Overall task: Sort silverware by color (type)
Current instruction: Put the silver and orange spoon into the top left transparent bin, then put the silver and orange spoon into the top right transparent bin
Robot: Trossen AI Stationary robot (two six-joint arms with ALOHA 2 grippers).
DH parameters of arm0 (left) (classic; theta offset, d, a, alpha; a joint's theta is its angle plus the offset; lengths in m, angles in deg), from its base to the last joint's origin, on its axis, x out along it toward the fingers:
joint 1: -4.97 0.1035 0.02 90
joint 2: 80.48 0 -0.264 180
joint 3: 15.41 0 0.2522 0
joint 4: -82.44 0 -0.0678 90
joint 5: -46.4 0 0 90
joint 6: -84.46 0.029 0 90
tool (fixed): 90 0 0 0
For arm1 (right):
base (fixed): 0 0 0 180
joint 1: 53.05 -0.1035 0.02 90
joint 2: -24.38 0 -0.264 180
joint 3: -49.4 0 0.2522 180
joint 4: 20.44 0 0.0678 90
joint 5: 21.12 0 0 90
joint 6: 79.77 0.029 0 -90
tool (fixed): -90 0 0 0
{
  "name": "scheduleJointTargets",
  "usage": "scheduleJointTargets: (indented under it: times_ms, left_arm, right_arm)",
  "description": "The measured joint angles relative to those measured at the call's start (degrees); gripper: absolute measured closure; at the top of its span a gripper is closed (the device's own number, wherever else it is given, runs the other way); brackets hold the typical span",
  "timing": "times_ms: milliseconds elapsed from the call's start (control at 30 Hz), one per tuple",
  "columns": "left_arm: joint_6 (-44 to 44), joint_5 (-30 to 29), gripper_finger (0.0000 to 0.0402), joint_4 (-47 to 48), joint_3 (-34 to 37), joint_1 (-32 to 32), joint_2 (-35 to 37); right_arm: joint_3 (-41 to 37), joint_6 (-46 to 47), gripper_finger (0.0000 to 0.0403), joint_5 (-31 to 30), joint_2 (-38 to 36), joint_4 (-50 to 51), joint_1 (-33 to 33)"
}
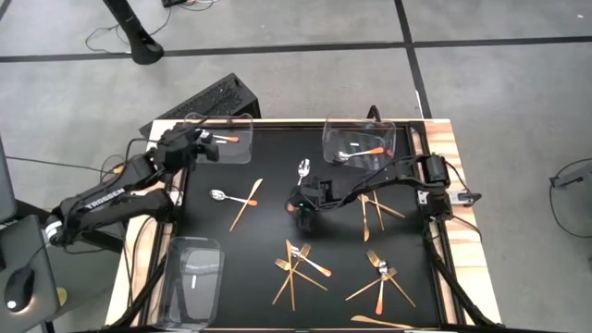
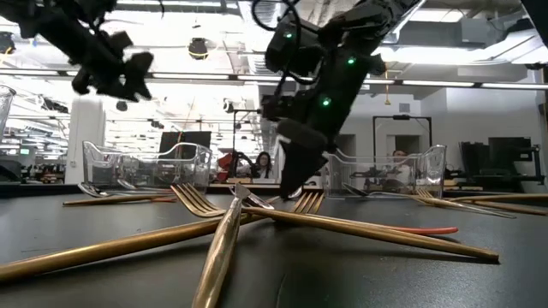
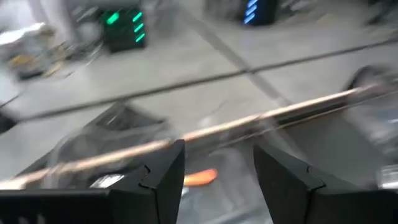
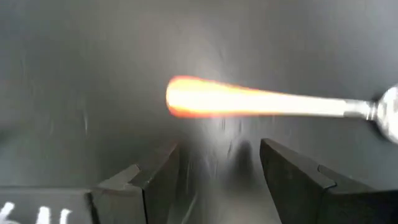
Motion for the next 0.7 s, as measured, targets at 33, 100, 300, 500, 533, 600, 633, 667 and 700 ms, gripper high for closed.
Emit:
scheduleJointTargets:
  times_ms: [33,100,300,500,533,600,633,667,700]
  left_arm:
    - [0.7,0.6,0.0229,-1.5,0.0,-1.5,0.7]
    - [2.5,2.1,0.023,-5.1,0.0,-4.6,1.4]
    - [7.0,4.1,0.023,-16.3,0.0,-15.1,-1.6]
    - [10.0,3.6,0.023,-26.5,0.0,-23.6,-12.0]
    - [10.4,3.6,0.023,-28.6,0.0,-24.8,-14.2]
    - [11.4,3.7,0.023,-33.0,0.0,-27.0,-18.8]
    - [11.7,3.7,0.023,-34.9,0.0,-28.0,-21.0]
    - [12.0,3.8,0.023,-36.5,0.0,-29.0,-23.1]
    - [12.1,3.7,0.023,-37.9,0.0,-30.0,-25.0]
  right_arm:
    - [-1.2,0.8,0.0157,0.0,-0.9,-1.1,0.0]
    - [-4.5,2.3,0.0157,0.0,-3.1,-2.8,0.1]
    - [-16.5,7.6,0.0157,0.0,-11.7,-12.4,0.6]
    - [-25.4,7.4,0.0157,0.0,-19.6,-26.9,-1.0]
    - [-25.9,7.3,0.0157,0.0,-20.0,-29.5,-1.3]
    - [-26.6,7.5,0.0157,0.1,-19.9,-32.7,-2.0]
    - [-26.6,7.1,0.0157,0.6,-19.4,-33.8,-2.5]
    - [-26.6,6.0,0.0157,1.7,-18.9,-34.3,-2.9]
    - [-26.6,4.2,0.0157,3.0,-18.5,-33.9,-3.2]
